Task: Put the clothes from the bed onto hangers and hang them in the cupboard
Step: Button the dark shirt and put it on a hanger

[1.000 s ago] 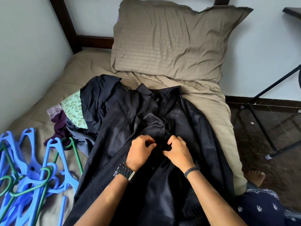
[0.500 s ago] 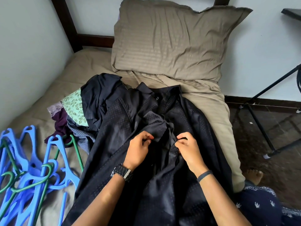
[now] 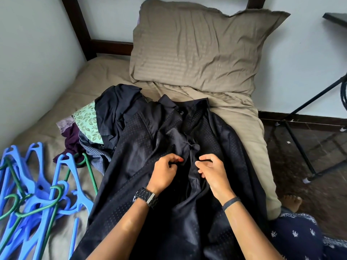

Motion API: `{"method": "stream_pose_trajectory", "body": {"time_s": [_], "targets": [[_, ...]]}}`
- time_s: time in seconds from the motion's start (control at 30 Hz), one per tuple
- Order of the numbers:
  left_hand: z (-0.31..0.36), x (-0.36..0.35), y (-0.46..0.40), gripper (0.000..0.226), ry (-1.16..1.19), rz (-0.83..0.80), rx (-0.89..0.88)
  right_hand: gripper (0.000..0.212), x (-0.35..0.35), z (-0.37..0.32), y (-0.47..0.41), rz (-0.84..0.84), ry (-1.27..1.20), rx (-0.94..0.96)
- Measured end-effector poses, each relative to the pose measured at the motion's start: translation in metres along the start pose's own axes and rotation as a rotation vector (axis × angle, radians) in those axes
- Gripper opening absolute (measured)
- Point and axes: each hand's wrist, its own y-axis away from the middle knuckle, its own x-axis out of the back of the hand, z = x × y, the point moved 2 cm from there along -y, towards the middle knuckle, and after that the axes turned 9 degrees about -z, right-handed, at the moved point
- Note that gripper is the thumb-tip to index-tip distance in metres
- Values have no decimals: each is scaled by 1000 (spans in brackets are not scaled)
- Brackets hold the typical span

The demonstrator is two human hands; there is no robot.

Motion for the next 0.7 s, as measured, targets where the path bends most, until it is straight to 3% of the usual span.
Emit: {"method": "stream_pose_trajectory", "body": {"time_s": [0.23, 0.33, 0.43, 0.57, 0.7], "targets": [[0, 2, 4, 26, 57, 70, 33, 41, 2, -15, 11, 23, 337, 321], [-3, 3, 4, 6, 148, 123, 52, 22, 2, -22, 17, 78, 522, 411], [-7, 3, 2, 20, 215, 139, 83, 17, 3, -24, 17, 167, 596, 418], [-4, 5, 3, 17, 265, 126, 47, 12, 3, -30, 23, 178, 653, 456], [0, 11, 7, 13, 268, 120, -42, 32, 1, -37, 24, 76, 549, 291]]}}
